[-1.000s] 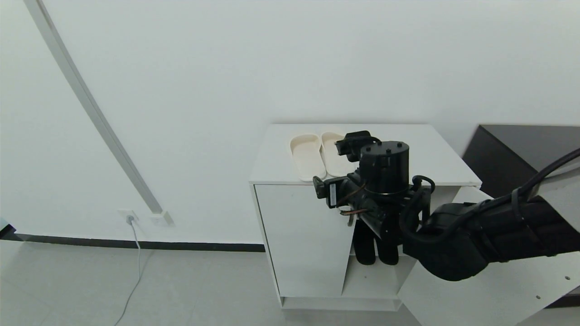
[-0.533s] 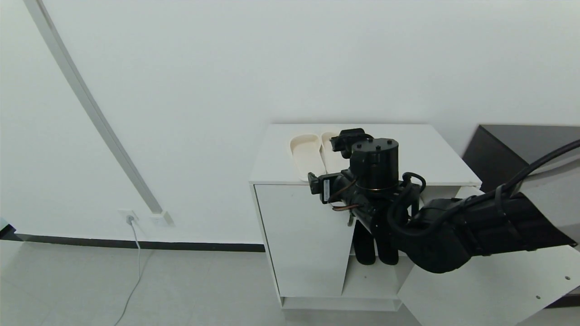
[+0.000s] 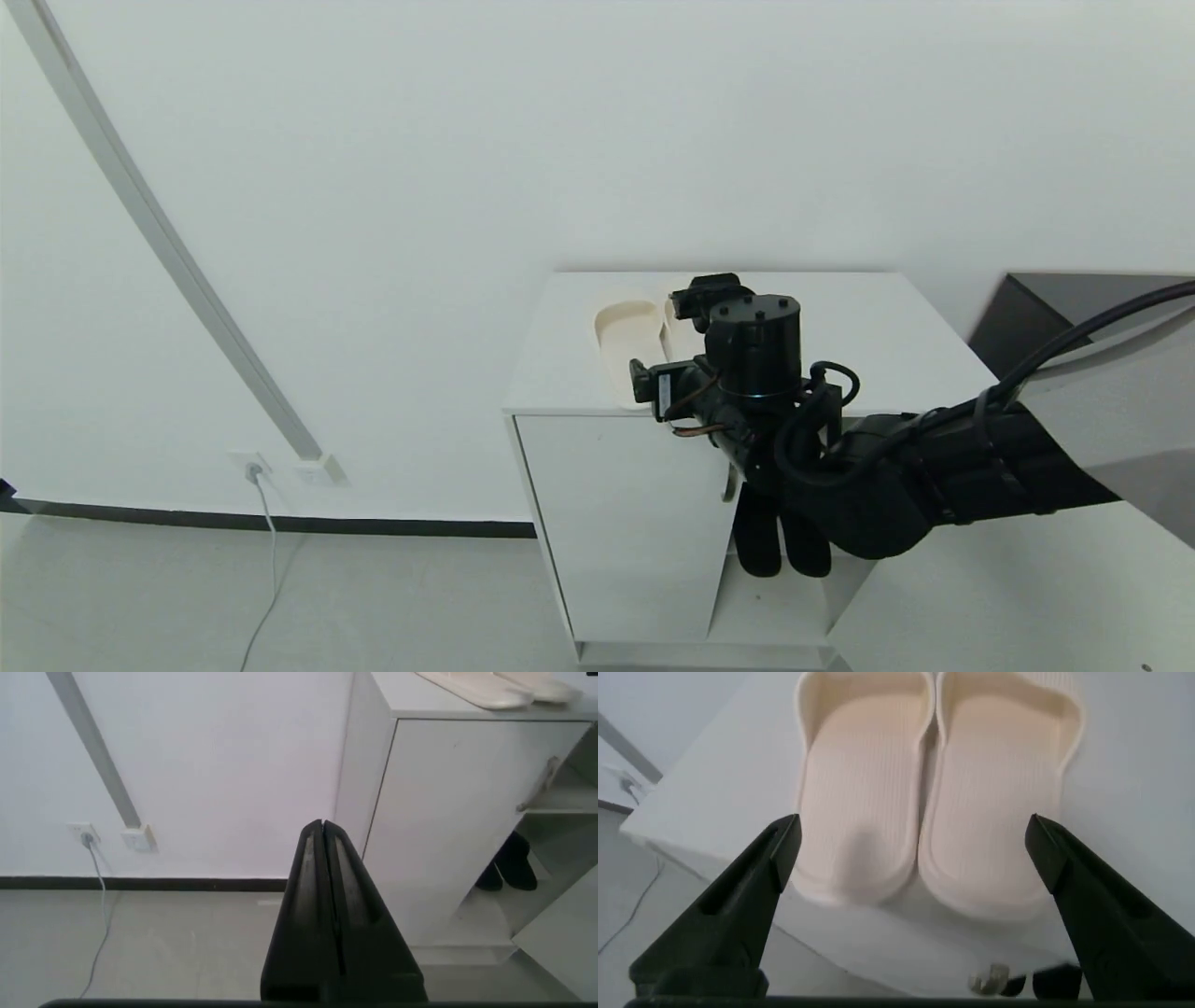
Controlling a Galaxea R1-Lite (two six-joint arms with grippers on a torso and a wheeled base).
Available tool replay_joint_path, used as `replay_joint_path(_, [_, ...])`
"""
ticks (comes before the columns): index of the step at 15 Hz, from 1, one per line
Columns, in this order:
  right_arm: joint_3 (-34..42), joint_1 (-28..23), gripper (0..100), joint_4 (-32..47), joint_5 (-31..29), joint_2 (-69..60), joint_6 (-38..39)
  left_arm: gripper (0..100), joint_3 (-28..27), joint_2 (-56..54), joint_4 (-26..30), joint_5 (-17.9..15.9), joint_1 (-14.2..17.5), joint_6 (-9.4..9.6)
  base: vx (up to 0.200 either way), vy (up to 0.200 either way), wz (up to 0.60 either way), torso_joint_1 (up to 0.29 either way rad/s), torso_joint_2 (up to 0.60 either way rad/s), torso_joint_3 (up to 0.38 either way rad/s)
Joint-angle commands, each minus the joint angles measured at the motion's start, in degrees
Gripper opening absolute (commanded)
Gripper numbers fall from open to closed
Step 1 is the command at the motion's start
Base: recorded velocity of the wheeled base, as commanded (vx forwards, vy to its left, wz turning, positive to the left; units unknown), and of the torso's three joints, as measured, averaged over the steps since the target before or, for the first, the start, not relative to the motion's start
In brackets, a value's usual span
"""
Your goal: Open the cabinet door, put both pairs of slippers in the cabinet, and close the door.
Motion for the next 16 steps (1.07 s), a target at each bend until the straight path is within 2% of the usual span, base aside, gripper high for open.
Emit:
replay_joint_path(1, [-0.34,0.04,100,0.00,0.03,1.28,-0.05,0,0.00,0.05,0.09,0.04,0.02,-0.02,0.200,0.000,0.00,0.007,0.00,0.002])
replay_joint_path(4, [-1.04,0.31,100,0.00,-0.14,2.60,0.04,0,0.00,0.05,0.00,0.04,0.02,-0.02,0.200,0.000,0.00,0.005,0.00,0.001])
replay_joint_path(9, [-6.67,1.10,100,0.35,-3.13,6.82,-0.05,0,0.00,0.05,0.00,0.13,0.02,0.07,0.000,0.000,0.00,0.000,0.00,0.000])
replay_joint_path(16, [-17.04,-0.31,100,6.06,-3.39,11.83,-0.05,0,0.00,0.05,0.00,0.13,0.02,0.07,0.000,0.000,0.00,0.000,0.00,0.000])
